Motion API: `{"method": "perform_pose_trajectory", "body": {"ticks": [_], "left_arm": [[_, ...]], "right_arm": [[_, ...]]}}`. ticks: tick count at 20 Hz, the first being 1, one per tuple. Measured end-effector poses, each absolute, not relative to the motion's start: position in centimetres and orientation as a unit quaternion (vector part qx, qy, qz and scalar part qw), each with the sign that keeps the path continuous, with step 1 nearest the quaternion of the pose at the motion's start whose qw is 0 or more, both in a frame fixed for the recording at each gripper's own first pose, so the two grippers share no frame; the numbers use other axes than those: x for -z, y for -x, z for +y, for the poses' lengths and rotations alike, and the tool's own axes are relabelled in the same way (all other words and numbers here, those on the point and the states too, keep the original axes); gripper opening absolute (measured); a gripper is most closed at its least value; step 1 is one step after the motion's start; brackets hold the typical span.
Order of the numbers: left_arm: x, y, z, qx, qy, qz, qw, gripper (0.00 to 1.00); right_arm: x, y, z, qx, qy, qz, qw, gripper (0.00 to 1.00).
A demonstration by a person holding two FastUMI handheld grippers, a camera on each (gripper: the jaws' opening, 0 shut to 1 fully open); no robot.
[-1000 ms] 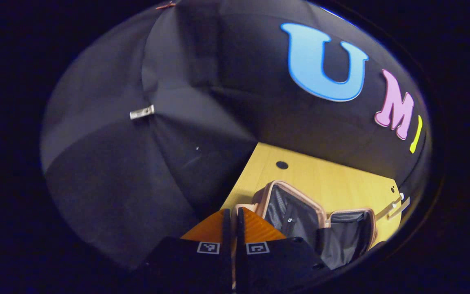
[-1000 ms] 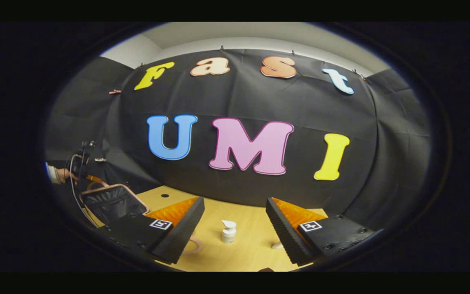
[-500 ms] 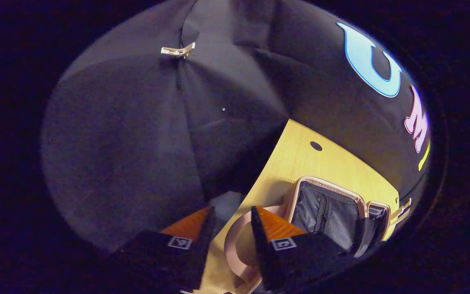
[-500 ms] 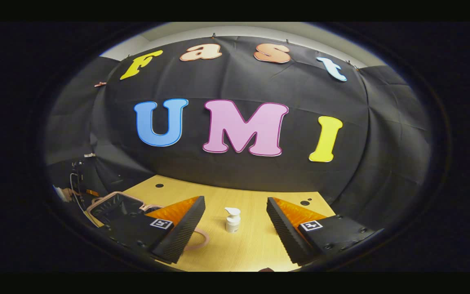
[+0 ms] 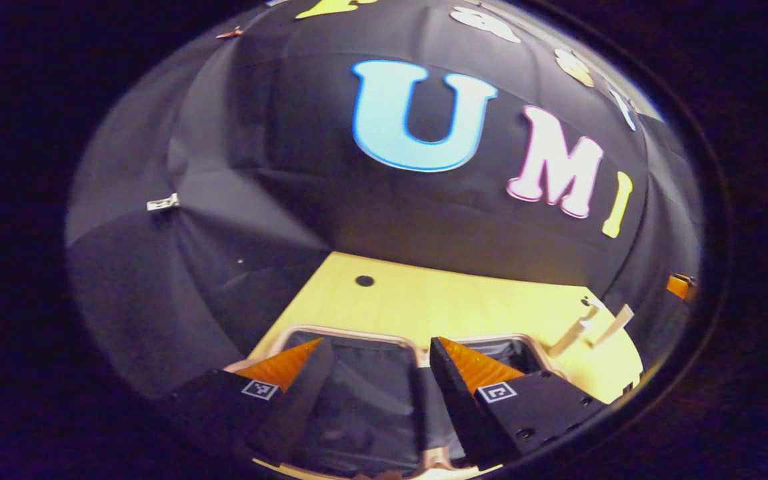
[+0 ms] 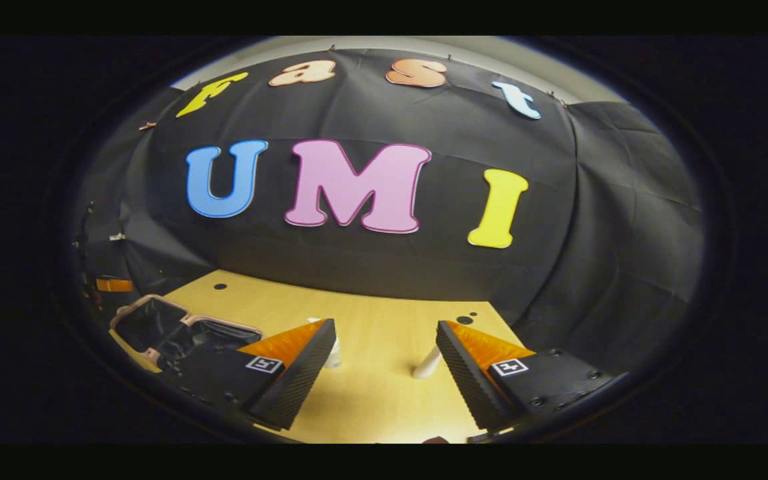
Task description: First open the suitcase, pack the skin care products into it, and then close the suitcase.
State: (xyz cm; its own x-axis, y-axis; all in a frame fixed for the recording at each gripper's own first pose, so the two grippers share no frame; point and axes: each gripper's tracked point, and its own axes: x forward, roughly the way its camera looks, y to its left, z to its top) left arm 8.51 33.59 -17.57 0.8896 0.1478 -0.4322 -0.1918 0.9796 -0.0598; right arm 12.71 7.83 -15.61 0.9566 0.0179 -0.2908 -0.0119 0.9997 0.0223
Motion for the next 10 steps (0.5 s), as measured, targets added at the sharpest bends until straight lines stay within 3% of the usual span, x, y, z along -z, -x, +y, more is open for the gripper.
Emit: {"method": "perform_pose_trajectory", "body": {"ticks": [3,10], "left_arm": [[18.1,-10.6,20.8,-0.027,0.021,0.221,0.975,0.96],[24.4,-14.9,5.7,0.038,-0.029,0.267,0.963,0.99]], "right_arm": [[17.9,-13.1,6.0,-0.016,-0.019,0.158,0.987,0.97],[23.6,-15.8,2.5,-0.019,-0.039,0.177,0.983,0.97]]}}
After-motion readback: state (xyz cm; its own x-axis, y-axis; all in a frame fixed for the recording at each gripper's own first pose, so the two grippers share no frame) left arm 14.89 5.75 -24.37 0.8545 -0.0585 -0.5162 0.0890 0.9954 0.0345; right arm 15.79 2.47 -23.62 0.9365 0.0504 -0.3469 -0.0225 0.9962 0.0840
